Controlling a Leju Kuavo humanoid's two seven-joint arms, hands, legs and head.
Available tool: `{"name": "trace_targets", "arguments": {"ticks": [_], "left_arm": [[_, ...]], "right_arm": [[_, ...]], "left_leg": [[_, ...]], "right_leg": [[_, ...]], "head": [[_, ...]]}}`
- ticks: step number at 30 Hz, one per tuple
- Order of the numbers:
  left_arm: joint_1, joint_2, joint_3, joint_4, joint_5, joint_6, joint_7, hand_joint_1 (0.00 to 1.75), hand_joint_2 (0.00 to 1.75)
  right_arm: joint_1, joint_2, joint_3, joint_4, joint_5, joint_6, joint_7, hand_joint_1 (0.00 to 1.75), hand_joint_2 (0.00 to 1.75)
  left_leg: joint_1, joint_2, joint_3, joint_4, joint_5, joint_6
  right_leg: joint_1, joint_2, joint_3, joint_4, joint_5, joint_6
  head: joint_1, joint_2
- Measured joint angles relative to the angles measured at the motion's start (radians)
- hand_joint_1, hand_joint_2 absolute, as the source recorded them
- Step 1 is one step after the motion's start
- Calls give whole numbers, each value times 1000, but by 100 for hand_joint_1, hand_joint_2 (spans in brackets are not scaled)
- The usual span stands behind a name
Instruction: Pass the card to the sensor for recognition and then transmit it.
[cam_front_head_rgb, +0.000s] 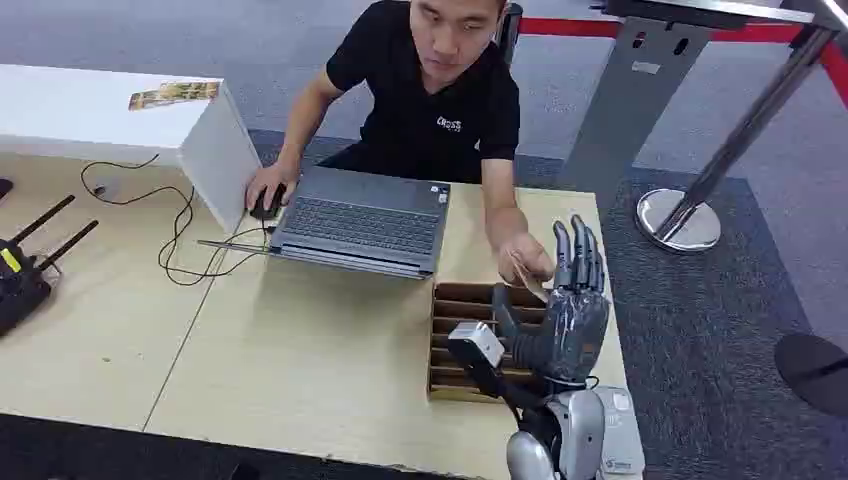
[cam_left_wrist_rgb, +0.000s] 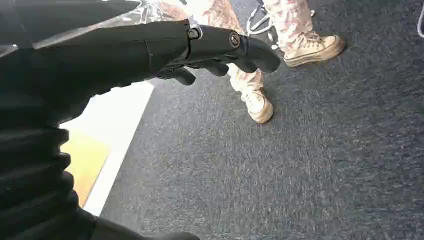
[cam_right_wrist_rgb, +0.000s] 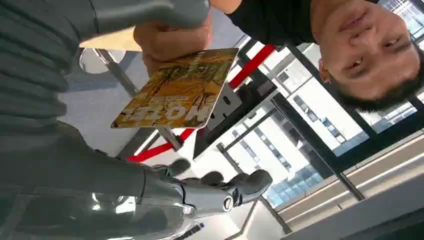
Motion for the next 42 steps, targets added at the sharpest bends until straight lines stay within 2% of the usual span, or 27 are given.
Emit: {"name": "trace_targets", "arguments": {"ticks": [11,20,31,35,42], "left_arm": [[0,5,-9,0,2,0,3,0,175],[0,5,-16,0,3,0,5,0,175],[2,5,-18,-1,-5,0,26,0,175],[4,5,-15,-1,-27,0,40,0,175],[7,3,16,-3,-64,0,48,0,175]], "right_arm": [[0,0,-1,8,-6,0,-8,175,175],[1,1,-13,11,-17,0,-54,175,175],[15,9,-44,0,-27,-1,-171,175,175],[35,17,-82,-19,-37,-1,-244,175,175],[117,31,-182,-67,-102,-2,-275,175,175]], "left_leg": [[0,0,0,0,0,0],[0,0,0,0,0,0],[0,0,1,0,0,0],[0,0,1,0,0,0],[0,0,1,0,0,0]], "right_leg": [[0,0,0,0,0,0],[0,0,0,0,0,0],[0,0,0,0,0,0],[0,0,-1,0,0,0],[0,0,0,-1,0,0]], "head": [[0,0],[0,0],[0,0],[0,0],[0,0]]}}
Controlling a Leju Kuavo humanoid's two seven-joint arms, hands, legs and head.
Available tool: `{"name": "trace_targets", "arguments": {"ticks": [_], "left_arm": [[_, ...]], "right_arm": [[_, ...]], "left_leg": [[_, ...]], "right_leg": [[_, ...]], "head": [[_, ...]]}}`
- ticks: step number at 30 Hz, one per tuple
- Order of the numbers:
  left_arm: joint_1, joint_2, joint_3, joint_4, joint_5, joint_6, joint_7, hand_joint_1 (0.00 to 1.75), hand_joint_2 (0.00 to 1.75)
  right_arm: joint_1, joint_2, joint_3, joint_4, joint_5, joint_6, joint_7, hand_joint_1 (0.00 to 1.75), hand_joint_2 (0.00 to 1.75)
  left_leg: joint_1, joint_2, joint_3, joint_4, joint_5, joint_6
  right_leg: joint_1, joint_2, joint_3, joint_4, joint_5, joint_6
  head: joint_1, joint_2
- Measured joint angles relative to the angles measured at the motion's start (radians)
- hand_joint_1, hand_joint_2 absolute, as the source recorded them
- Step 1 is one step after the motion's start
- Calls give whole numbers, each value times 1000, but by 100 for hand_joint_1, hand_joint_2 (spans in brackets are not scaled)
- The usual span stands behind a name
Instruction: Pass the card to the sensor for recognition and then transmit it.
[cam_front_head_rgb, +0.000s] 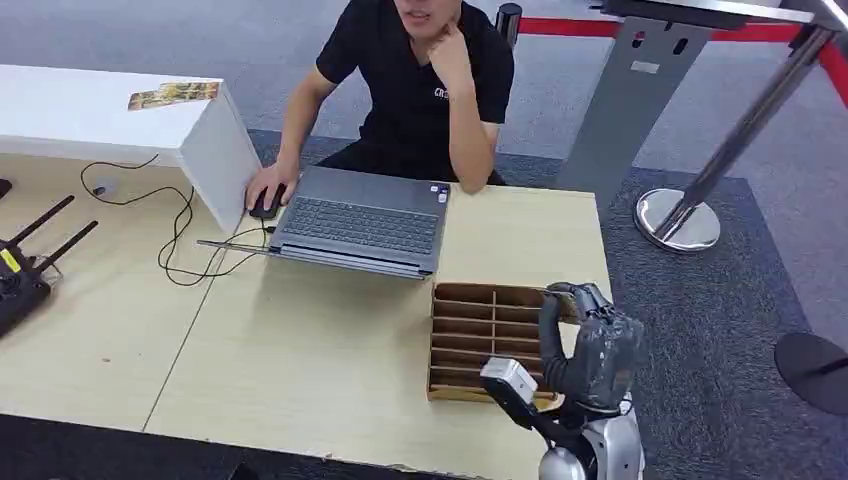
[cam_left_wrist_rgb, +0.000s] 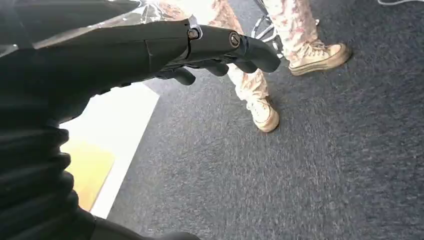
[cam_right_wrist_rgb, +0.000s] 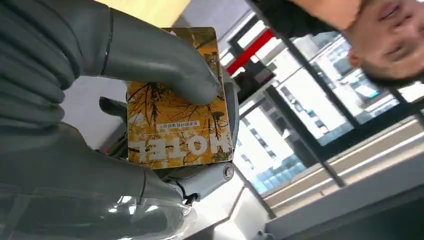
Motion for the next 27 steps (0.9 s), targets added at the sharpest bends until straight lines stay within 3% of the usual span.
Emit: {"name": "trace_targets", "arguments": {"ticks": [11,27], "left_arm": [[1,-15,74,1,-34,0,1,0,175],[0,-31,140,3,-56,0,1,0,175]], "right_arm": [[121,32,-144,-41,22,0,37,175,175],[145,55,-274,-15,76,0,75,175,175]], "left_leg": [[0,0,0,0,0,0],[0,0,0,0,0,0]], "right_leg": [[0,0,0,0,0,0],[0,0,1,0,0,0]], "head": [[0,0],[0,0]]}}
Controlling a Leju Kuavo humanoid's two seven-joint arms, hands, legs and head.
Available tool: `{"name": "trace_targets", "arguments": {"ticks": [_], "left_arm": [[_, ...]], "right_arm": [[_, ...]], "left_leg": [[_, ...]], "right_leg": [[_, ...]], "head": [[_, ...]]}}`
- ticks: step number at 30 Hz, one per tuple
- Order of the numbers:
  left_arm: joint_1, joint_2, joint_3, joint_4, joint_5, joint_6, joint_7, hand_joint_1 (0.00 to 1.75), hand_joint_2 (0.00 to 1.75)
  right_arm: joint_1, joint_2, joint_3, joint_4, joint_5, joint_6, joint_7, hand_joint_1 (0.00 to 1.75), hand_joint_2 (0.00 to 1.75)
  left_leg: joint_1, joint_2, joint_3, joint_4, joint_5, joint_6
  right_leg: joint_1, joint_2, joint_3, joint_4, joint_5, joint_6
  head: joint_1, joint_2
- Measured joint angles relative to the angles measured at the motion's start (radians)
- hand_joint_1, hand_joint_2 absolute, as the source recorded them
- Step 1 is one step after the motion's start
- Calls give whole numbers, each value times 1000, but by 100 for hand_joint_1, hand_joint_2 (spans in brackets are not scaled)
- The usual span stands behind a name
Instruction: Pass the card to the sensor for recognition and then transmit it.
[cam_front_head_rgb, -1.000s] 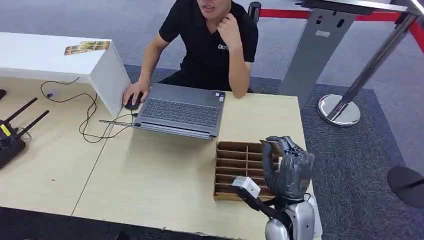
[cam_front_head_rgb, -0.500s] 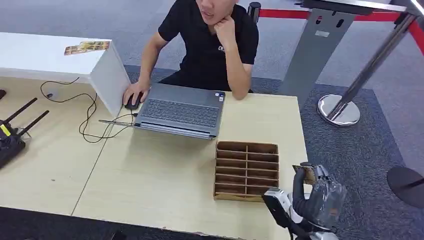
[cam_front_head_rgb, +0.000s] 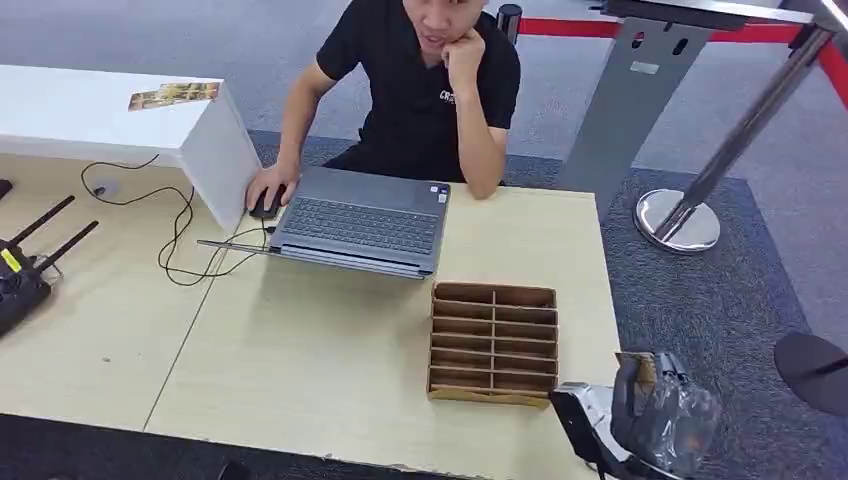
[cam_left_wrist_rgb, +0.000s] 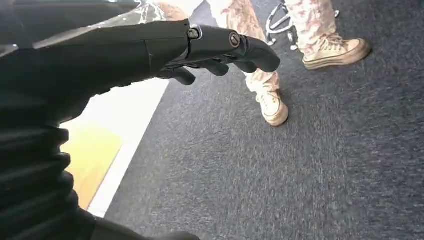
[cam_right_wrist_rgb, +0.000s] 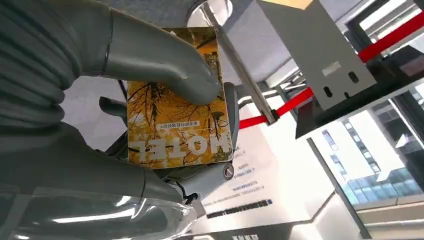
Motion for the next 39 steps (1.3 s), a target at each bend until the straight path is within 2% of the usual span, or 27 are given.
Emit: {"name": "trace_targets", "arguments": {"ticks": [13,16,19,23,31,35,39], "left_arm": [[0,-4,21,0,-23,0,0,0,175],[-3,-4,24,0,-18,0,-1,0,175],[0,-5,26,0,-24,0,-1,0,175],[-2,-6,25,0,-20,0,-2,0,175],[-1,-6,23,0,2,0,-2,0,175],[-2,-6,20,0,8,0,-3,0,175],[-2,-6,19,0,8,0,-3,0,175]], "right_arm": [[-1,4,-48,46,51,3,32,175,175],[-60,-26,-94,100,23,36,19,175,175],[-39,-10,-112,119,94,12,73,175,175],[-39,-2,-139,181,118,11,119,175,175],[-52,-2,-192,304,152,1,181,175,175],[-71,-9,-202,354,153,-5,261,175,175],[-77,-12,-207,394,152,-5,272,175,175]], "left_leg": [[0,0,0,0,0,0],[0,1,0,0,0,0],[0,-1,1,0,0,0],[0,0,0,0,0,0],[0,0,0,0,0,0],[1,1,2,0,0,0],[1,1,2,0,0,0]], "right_leg": [[0,0,0,0,0,0],[0,1,-1,0,1,0],[0,0,1,0,1,0],[0,1,1,0,1,0],[0,1,1,0,1,0],[1,1,2,-1,1,0],[0,1,2,-1,1,0]], "head": [[0,0],[0,0],[0,0],[1,0],[0,0],[0,0],[0,0]]}}
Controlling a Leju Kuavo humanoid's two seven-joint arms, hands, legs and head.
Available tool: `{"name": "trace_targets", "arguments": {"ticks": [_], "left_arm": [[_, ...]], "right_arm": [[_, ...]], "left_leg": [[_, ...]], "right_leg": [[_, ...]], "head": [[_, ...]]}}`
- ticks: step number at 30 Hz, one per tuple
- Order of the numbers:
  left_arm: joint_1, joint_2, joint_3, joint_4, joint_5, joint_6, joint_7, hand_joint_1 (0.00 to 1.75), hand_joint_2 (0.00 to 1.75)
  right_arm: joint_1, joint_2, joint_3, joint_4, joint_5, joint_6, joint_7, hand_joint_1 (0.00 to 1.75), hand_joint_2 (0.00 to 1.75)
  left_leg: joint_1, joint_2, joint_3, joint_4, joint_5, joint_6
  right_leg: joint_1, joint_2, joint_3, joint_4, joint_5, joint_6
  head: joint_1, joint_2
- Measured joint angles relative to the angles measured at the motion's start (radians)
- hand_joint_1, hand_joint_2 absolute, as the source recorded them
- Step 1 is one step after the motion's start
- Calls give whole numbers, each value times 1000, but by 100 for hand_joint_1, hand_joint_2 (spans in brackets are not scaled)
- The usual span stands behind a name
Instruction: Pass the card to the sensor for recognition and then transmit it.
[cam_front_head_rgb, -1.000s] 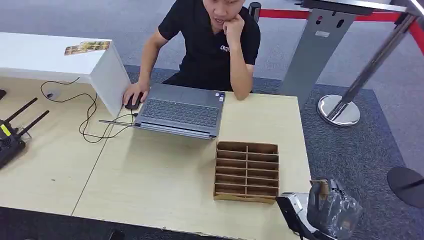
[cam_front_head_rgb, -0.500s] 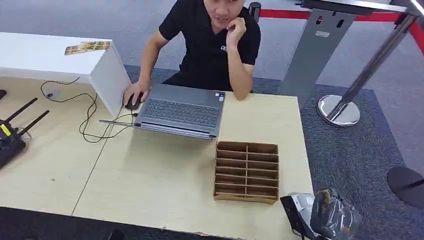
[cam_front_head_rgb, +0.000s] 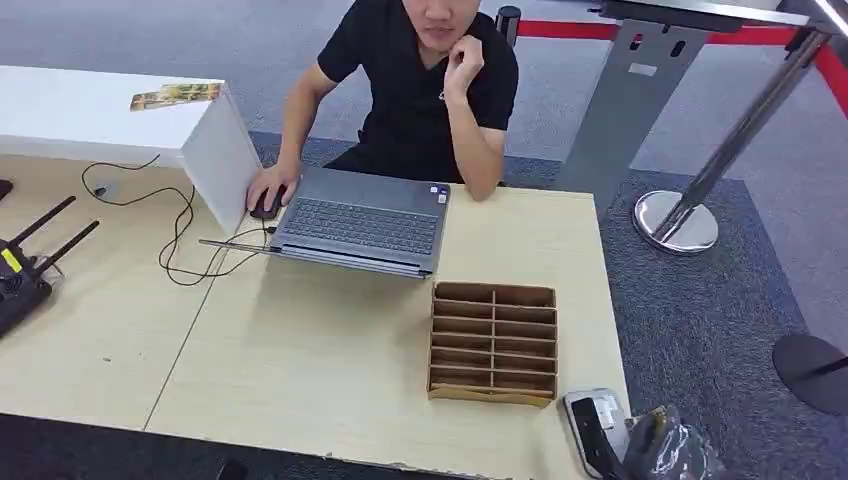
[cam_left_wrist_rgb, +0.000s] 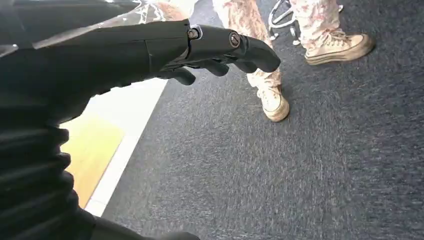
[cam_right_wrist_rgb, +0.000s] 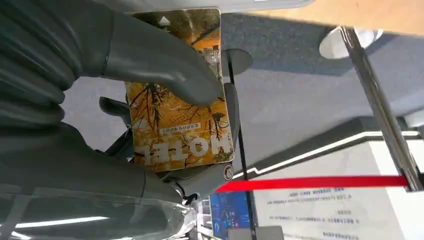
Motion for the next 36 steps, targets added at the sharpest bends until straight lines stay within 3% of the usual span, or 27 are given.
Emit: {"name": "trace_targets", "arguments": {"ticks": [9,18,24,29,36], "left_arm": [[0,0,-8,0,9,0,-2,0,175],[0,3,-17,0,10,0,1,0,175],[1,3,-20,0,5,0,3,0,175],[1,3,-19,0,-7,0,3,0,175],[1,3,-15,0,-13,0,3,0,175]], "right_arm": [[-7,-1,-2,22,-3,-2,-31,175,175],[-9,0,-4,-7,-19,-2,-131,175,175],[-8,-1,-4,-132,-8,-2,-233,175,175],[-12,-1,-3,-283,-124,-2,-359,175,175],[-10,-1,32,-485,-167,-1,-400,175,175]], "left_leg": [[0,0,1,0,0,0],[0,0,1,0,1,1],[-1,0,0,0,1,1],[-1,0,-1,0,1,1],[-1,0,-1,0,1,1]], "right_leg": [[0,0,1,0,1,0],[0,0,1,0,2,1],[-1,0,1,0,2,1],[-1,0,1,0,2,1],[-1,0,0,0,2,1]], "head": [[0,0],[0,0],[0,0],[0,0],[0,0]]}}
